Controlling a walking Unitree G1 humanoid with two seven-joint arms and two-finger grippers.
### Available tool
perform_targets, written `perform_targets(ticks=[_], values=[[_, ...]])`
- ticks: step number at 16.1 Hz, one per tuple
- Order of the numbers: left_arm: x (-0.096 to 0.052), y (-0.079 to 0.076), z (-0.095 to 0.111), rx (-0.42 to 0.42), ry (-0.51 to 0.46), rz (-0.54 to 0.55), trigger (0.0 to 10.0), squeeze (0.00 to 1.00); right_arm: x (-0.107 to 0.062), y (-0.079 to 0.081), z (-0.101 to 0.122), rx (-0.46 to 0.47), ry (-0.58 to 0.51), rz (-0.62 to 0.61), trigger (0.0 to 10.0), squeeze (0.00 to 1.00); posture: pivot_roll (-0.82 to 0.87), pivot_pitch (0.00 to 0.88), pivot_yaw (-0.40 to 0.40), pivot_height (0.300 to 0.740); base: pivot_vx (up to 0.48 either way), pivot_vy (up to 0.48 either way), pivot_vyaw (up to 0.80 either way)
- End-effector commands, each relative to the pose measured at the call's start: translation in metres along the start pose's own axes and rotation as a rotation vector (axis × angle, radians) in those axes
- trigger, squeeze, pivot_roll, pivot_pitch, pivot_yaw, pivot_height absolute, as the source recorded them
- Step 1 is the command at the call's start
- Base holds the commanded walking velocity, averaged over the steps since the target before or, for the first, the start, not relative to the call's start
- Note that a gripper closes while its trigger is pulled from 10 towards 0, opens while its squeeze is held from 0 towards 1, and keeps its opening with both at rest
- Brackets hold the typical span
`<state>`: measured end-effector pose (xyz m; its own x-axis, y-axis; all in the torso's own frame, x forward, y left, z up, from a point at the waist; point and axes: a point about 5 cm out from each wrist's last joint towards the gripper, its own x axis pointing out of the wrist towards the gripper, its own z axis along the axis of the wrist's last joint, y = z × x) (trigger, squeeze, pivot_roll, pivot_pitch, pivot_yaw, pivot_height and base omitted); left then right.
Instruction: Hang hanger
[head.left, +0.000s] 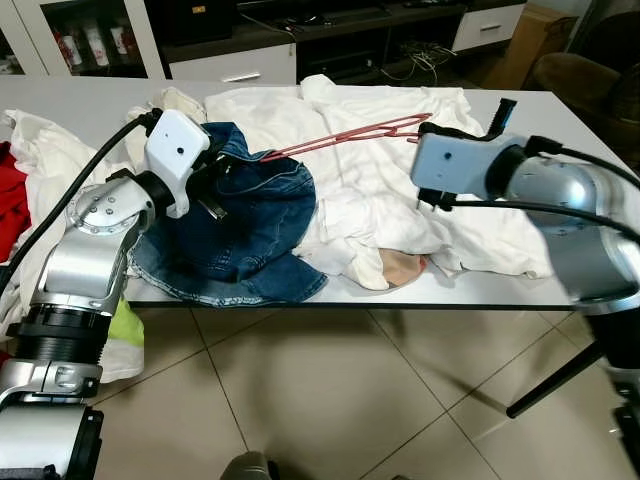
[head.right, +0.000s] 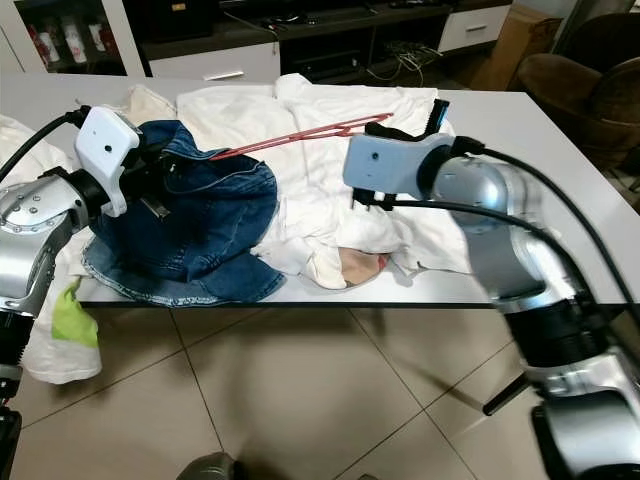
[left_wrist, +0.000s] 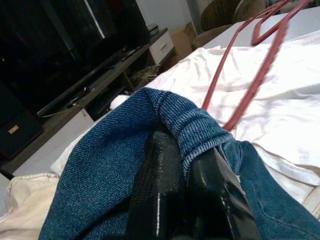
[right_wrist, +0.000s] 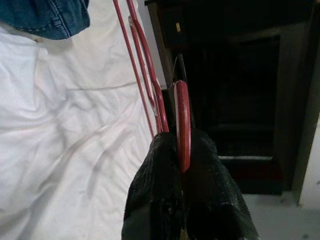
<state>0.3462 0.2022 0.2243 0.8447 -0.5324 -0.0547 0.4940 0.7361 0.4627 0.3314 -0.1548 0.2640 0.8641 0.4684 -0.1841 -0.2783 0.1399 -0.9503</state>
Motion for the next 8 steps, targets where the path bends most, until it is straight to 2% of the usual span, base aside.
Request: perform_targets(ticks=[1,4,8], values=[[0.002,0.003,0.005,0.008,-0.016,0.004,0.0,0.00,-0.001,0.001,0.002,-0.024,-0.031,0.027,10.0,0.00,0.11,0.000,-0.004,0.740,0.000,0.000,0.00],[0.003,0.003,0.007,0.007,-0.023,0.005,0.0,0.00,0.005,0.005,0.011,-0.017,-0.067,0.037,10.0,0.00,0.12,0.000,-0.004,0.740,0.000,0.000,0.00],[0.004,0.002,0.008,0.007,-0.029,0.008,0.0,0.00,0.019,0.016,0.023,0.063,-0.070,0.061,10.0,0.00,0.13,0.000,-0.003,0.740,0.000,0.000,0.00]])
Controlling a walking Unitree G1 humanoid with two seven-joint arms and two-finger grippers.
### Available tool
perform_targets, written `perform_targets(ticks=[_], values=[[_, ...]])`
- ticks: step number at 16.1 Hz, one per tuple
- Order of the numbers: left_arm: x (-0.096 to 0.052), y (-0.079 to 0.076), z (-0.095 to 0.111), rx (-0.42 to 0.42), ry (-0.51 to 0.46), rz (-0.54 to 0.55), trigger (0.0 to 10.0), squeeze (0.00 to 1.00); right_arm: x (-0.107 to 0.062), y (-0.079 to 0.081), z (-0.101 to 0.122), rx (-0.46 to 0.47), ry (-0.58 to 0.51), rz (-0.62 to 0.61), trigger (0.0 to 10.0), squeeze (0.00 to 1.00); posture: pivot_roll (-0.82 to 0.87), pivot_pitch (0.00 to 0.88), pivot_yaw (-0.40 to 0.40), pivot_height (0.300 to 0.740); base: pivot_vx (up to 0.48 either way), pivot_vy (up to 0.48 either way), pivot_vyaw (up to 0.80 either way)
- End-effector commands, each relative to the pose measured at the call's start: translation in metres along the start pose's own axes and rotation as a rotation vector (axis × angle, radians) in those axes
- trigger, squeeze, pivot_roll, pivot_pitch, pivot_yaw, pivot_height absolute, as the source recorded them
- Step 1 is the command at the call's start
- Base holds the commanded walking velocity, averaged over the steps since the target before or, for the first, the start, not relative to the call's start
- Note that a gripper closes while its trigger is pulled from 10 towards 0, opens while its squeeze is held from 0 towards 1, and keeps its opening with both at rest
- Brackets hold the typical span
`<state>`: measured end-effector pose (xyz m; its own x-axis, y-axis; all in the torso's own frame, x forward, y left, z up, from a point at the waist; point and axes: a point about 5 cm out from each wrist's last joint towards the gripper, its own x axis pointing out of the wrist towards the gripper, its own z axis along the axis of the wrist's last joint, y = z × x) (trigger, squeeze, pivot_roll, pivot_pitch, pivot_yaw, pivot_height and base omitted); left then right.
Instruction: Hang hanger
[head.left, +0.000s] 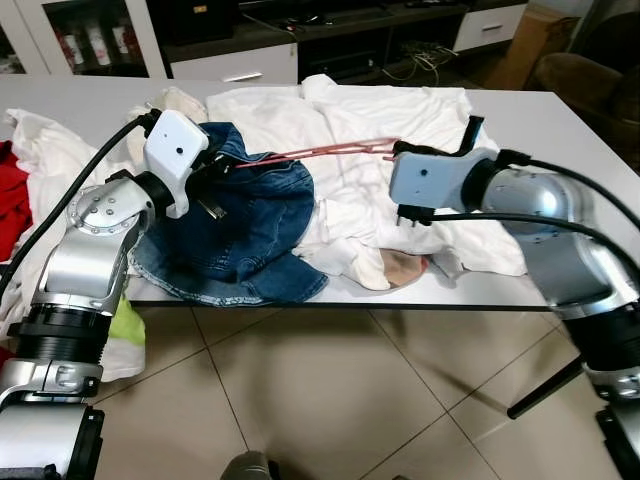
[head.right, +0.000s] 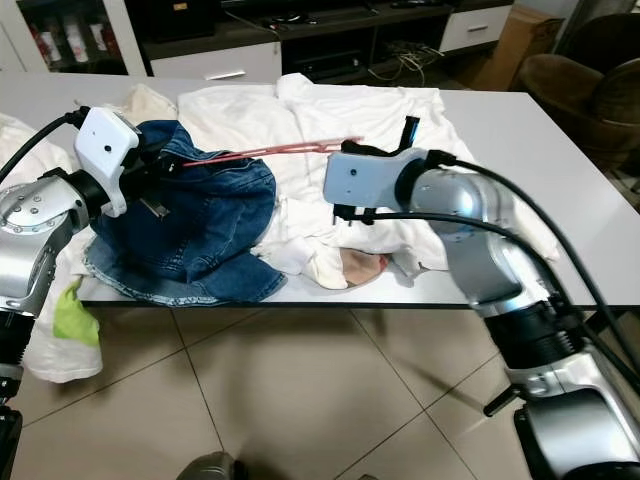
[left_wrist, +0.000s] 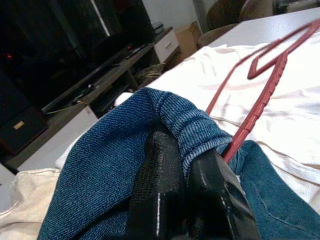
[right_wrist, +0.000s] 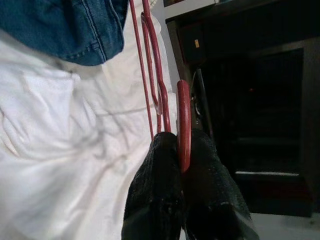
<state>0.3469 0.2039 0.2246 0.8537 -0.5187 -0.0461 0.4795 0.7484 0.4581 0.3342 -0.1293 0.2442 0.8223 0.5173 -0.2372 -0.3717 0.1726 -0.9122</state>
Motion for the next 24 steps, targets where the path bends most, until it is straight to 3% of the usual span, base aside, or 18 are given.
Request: perform_targets(ticks=[1,7,11,15,19,24], values=[[0.005,0.000,0.010,0.013,-0.031,-0.011,0.0,0.00,0.003,-0.004,0.008,-0.001,-0.015,-0.012,10.0,0.00,0.13,0.000,-0.003,0.740,0.000,0.000,0.00],[0.012,-0.003,0.015,0.026,-0.045,-0.016,0.0,0.00,0.000,0.009,0.014,-0.029,-0.069,0.110,10.0,0.00,0.12,0.000,0.001,0.740,0.000,0.000,0.00],[0.012,-0.004,0.015,0.043,-0.044,-0.019,0.0,0.00,-0.009,-0.005,-0.010,-0.067,-0.015,0.121,10.0,0.00,0.12,0.000,0.000,0.740,0.000,0.000,0.00],[0.018,-0.014,0.014,0.056,-0.049,-0.052,0.0,0.00,0.006,-0.008,0.001,-0.017,-0.072,0.063,10.0,0.00,0.12,0.000,-0.002,0.740,0.000,0.000,0.00],[0.022,-0.026,0.013,0.079,-0.036,-0.096,0.0,0.00,0.013,-0.017,0.001,-0.046,-0.059,0.003,10.0,0.00,0.13,0.000,-0.001,0.740,0.000,0.000,0.00],[0.028,-0.029,0.014,0.085,-0.032,-0.081,0.0,0.00,0.017,-0.013,0.003,-0.036,-0.054,0.081,10.0,0.00,0.13,0.000,-0.001,0.740,0.000,0.000,0.00]])
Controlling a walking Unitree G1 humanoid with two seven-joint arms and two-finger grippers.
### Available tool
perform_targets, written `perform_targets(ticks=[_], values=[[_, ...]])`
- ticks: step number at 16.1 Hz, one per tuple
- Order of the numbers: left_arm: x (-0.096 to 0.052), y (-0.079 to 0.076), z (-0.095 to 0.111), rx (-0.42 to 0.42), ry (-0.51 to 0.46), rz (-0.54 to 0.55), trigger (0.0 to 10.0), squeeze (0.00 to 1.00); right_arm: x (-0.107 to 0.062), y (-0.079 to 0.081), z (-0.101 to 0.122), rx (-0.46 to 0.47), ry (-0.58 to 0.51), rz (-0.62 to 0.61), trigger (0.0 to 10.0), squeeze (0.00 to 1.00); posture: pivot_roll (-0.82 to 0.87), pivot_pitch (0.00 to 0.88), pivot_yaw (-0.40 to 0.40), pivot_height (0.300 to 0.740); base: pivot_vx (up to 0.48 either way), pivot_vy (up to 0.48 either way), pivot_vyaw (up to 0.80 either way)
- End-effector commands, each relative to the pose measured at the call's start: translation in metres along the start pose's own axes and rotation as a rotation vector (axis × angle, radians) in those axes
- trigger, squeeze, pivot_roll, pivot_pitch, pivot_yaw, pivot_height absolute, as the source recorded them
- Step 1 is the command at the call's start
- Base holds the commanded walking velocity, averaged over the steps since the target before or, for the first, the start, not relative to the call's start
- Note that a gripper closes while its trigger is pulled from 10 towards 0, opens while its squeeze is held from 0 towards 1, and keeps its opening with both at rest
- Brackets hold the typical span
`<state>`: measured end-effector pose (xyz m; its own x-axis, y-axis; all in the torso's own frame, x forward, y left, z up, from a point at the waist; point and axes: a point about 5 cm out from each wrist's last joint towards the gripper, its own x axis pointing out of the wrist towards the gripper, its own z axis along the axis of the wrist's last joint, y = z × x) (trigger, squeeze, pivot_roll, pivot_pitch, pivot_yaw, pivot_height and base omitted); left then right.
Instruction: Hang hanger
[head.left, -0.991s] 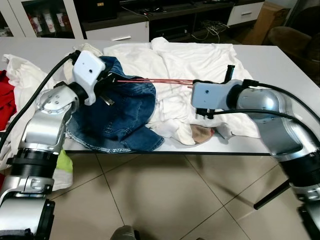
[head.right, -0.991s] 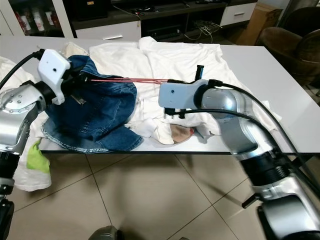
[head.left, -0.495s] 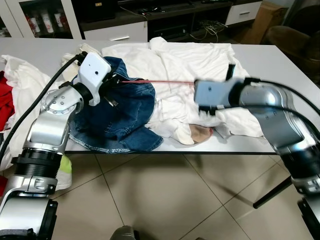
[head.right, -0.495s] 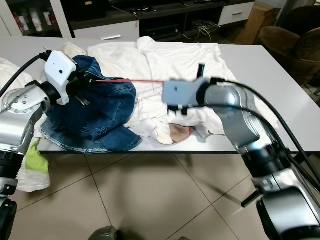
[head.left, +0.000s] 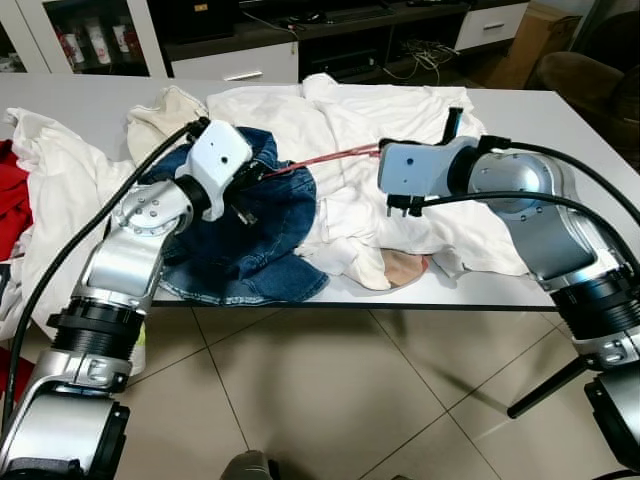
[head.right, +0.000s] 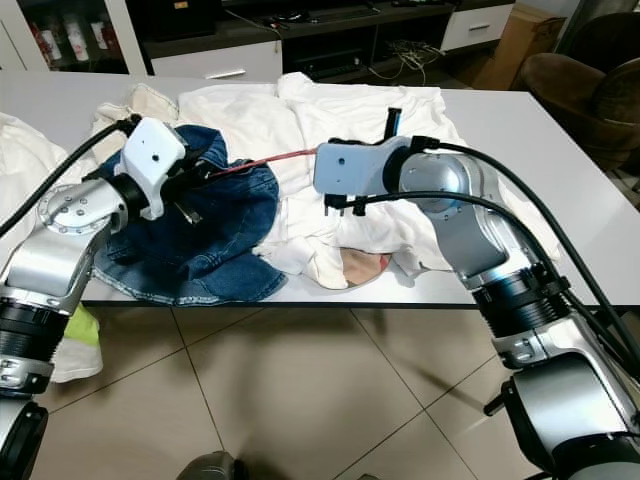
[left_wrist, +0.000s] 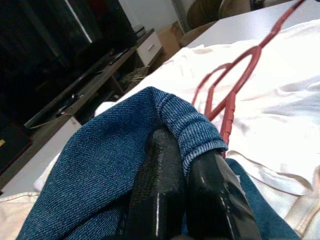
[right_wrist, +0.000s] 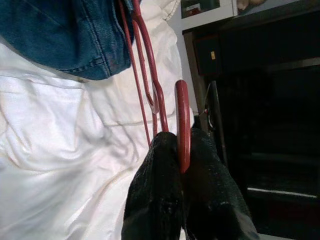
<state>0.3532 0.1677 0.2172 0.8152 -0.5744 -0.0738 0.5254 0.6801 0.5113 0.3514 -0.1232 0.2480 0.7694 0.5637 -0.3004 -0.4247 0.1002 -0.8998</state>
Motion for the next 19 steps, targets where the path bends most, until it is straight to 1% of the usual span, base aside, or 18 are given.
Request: perform_targets(ticks=[1,2,3,4,5,6,7,9,10,12,13,14,15,16,17,18,19], values=[[0.004,0.002,0.006,0.023,-0.010,0.010,0.0,0.00,0.000,-0.004,0.005,0.029,-0.019,-0.006,10.0,0.00,0.13,0.000,-0.004,0.740,0.000,0.000,0.00],[0.003,0.005,0.003,0.024,0.010,0.039,0.0,0.00,-0.002,-0.002,0.008,0.071,-0.034,0.004,10.0,0.00,0.13,0.000,-0.008,0.740,0.000,0.000,0.00],[0.003,0.007,0.002,0.025,0.020,0.053,0.0,0.00,-0.003,0.000,0.010,0.093,-0.046,0.013,10.0,0.00,0.13,0.000,-0.008,0.740,0.000,0.000,0.00],[0.003,0.010,0.001,0.026,0.035,0.077,0.1,0.00,-0.004,0.004,0.016,0.155,-0.073,0.034,10.0,0.00,0.13,0.000,-0.008,0.740,0.000,0.000,0.00],[0.004,0.011,0.001,0.026,0.035,0.084,0.5,0.00,-0.004,0.008,0.022,0.219,-0.096,0.048,10.0,0.00,0.13,0.000,-0.008,0.740,0.000,0.000,0.00],[0.004,0.011,0.002,0.024,0.036,0.092,0.5,0.00,-0.002,0.010,0.024,0.259,-0.103,0.049,10.0,0.00,0.13,0.000,-0.008,0.740,0.000,0.000,0.00],[0.007,0.012,0.003,0.029,0.036,0.102,0.5,0.00,0.002,0.009,0.023,0.348,-0.078,0.019,10.0,0.00,0.13,0.000,-0.006,0.740,0.000,0.000,0.00],[0.009,0.013,0.006,0.035,0.028,0.114,0.8,0.00,0.005,0.002,0.016,0.397,-0.023,-0.032,10.0,0.00,0.12,0.000,-0.003,0.740,0.000,0.000,0.00],[0.011,0.015,0.007,0.040,0.024,0.124,1.1,0.00,0.005,-0.001,0.012,0.425,-0.004,-0.059,10.0,0.00,0.13,0.000,-0.003,0.740,0.000,0.000,0.00],[0.014,0.016,0.012,0.041,0.011,0.142,1.4,0.00,0.008,-0.005,0.009,0.504,0.018,-0.105,10.0,0.00,0.13,0.000,-0.003,0.740,0.000,0.000,0.00],[0.016,0.014,0.014,0.046,0.006,0.143,1.6,0.00,0.010,-0.008,0.007,0.559,0.030,-0.139,10.0,0.00,0.13,0.000,-0.003,0.740,0.000,0.000,0.00],[0.017,0.014,0.015,0.068,0.018,0.157,3.3,0.00,0.012,-0.010,0.008,0.597,0.028,-0.161,10.0,0.00,0.13,0.000,-0.003,0.740,0.000,0.000,0.00],[0.017,0.015,0.015,0.077,0.024,0.164,3.3,0.00,0.012,-0.011,0.009,0.604,0.026,-0.163,10.0,0.00,0.13,0.000,-0.003,0.740,0.000,0.000,0.00],[0.016,0.019,0.013,0.104,0.046,0.186,4.9,0.00,0.012,-0.010,0.014,0.582,0.012,-0.145,10.0,0.00,0.13,0.000,-0.003,0.740,0.000,0.000,0.00],[0.015,0.024,0.011,0.134,0.067,0.209,6.2,0.00,0.010,-0.006,0.018,0.520,-0.002,-0.107,10.0,0.00,0.13,0.000,-0.003,0.740,0.000,0.000,0.00],[0.014,0.026,0.010,0.145,0.077,0.220,8.1,0.00,0.009,-0.004,0.020,0.497,-0.008,-0.093,10.0,0.00,0.13,0.000,-0.003,0.740,0.000,0.000,0.00],[0.014,0.027,0.010,0.163,0.088,0.227,9.6,0.00,0.008,-0.003,0.022,0.506,-0.020,-0.089,10.0,0.00,0.13,0.000,-0.003,0.740,0.000,0.000,0.00]])
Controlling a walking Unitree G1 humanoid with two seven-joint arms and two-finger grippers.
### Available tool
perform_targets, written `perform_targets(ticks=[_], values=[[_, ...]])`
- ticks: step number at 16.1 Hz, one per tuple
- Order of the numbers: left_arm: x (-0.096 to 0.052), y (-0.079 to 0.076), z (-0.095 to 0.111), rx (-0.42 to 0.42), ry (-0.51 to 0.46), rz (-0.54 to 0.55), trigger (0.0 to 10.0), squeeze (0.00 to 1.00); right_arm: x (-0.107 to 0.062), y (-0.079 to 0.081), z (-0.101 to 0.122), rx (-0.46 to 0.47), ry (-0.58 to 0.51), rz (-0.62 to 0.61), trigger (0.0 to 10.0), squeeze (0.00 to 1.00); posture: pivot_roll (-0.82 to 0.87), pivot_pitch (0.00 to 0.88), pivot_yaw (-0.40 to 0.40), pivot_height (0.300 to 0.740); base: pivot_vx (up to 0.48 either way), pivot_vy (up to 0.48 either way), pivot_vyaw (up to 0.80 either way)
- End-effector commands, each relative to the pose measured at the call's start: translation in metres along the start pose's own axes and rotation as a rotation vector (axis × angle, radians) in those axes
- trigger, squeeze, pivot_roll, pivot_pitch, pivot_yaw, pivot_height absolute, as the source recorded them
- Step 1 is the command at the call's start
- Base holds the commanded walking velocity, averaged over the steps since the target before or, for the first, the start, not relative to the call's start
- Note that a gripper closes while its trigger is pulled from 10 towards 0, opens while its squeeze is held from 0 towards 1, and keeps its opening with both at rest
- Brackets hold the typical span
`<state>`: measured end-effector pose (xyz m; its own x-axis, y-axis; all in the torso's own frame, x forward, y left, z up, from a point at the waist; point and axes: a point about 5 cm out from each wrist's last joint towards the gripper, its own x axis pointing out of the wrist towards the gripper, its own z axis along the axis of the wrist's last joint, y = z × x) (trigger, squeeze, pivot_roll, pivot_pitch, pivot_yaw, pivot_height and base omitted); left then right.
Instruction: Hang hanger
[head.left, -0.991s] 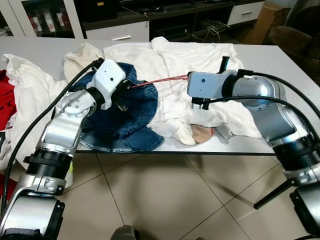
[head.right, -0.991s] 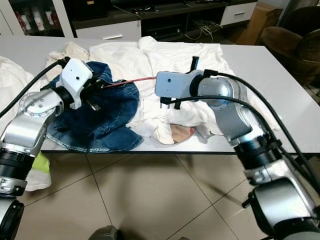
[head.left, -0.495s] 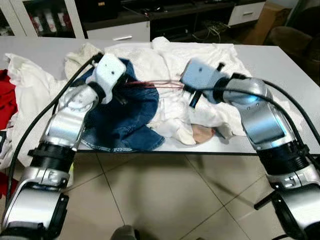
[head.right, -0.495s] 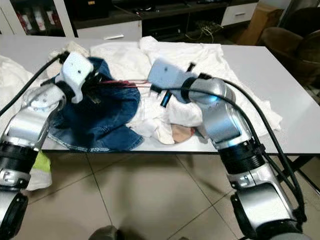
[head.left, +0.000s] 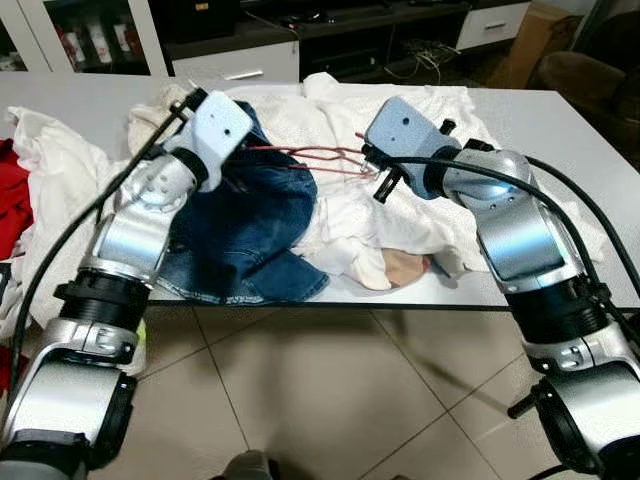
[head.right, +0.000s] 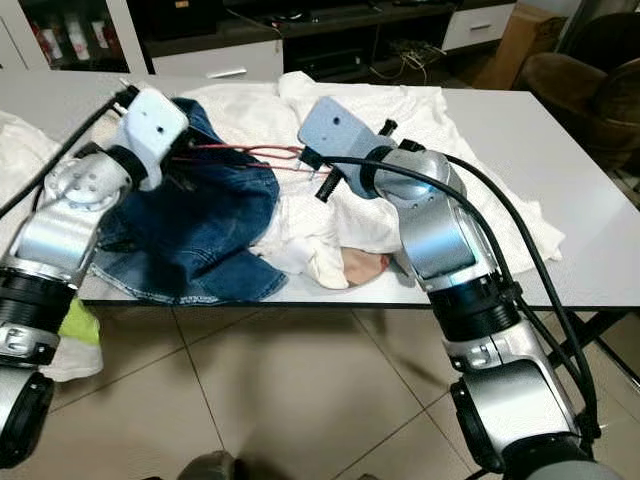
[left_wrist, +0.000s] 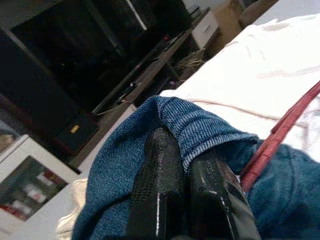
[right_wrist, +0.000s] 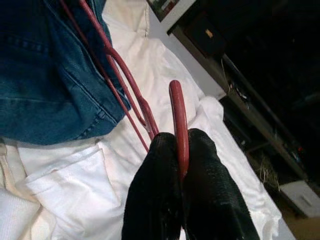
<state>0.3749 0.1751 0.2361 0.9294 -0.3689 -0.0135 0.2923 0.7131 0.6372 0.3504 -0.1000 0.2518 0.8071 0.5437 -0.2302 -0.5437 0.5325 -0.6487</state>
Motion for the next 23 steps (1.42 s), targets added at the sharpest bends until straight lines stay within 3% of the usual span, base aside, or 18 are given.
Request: perform_targets(ticks=[1,5,7,10,12,13,17,20,23], values=[[0.003,0.001,0.003,0.032,0.003,0.001,10.0,0.00,-0.004,0.000,0.005,-0.005,-0.023,0.006,10.0,0.00,0.13,0.000,-0.008,0.740,0.000,0.000,0.00],[0.012,-0.006,0.019,-0.004,-0.045,-0.027,10.0,0.00,-0.001,0.004,0.007,0.013,-0.030,0.012,10.0,0.00,0.13,0.000,-0.004,0.740,0.000,0.000,0.00],[0.012,-0.013,0.025,-0.044,-0.077,-0.073,10.0,0.00,0.001,-0.004,-0.005,0.037,0.014,-0.046,10.0,0.00,0.13,0.000,-0.002,0.740,0.000,0.000,0.00],[0.010,-0.014,0.018,-0.169,-0.058,-0.066,10.0,0.00,0.001,-0.018,-0.031,0.029,0.107,-0.169,10.0,0.00,0.13,0.000,0.000,0.740,0.000,0.000,0.00],[0.009,-0.022,0.018,-0.282,-0.061,-0.068,10.0,0.00,0.001,-0.018,-0.035,0.041,0.113,-0.217,10.0,0.00,0.14,0.000,-0.001,0.740,0.000,0.000,0.00],[0.010,-0.030,0.019,-0.292,-0.063,-0.074,10.0,0.00,0.003,-0.019,-0.032,0.058,0.096,-0.236,10.0,0.00,0.14,0.000,-0.001,0.740,0.000,0.000,0.00],[0.013,-0.055,0.033,-0.239,-0.110,-0.133,10.0,0.00,0.011,-0.009,-0.013,0.072,0.002,-0.189,10.0,0.00,0.14,0.000,-0.003,0.740,0.000,0.000,0.00],[0.015,-0.055,0.037,-0.192,-0.110,-0.127,10.0,0.00,0.010,0.006,0.004,0.081,-0.071,-0.113,10.0,0.00,0.14,0.000,-0.001,0.740,0.000,0.000,0.00],[0.017,-0.055,0.038,-0.175,-0.103,-0.106,10.0,0.00,0.011,0.016,0.016,0.163,-0.122,-0.082,10.0,0.00,0.13,0.000,0.003,0.740,0.000,0.000,0.00]])
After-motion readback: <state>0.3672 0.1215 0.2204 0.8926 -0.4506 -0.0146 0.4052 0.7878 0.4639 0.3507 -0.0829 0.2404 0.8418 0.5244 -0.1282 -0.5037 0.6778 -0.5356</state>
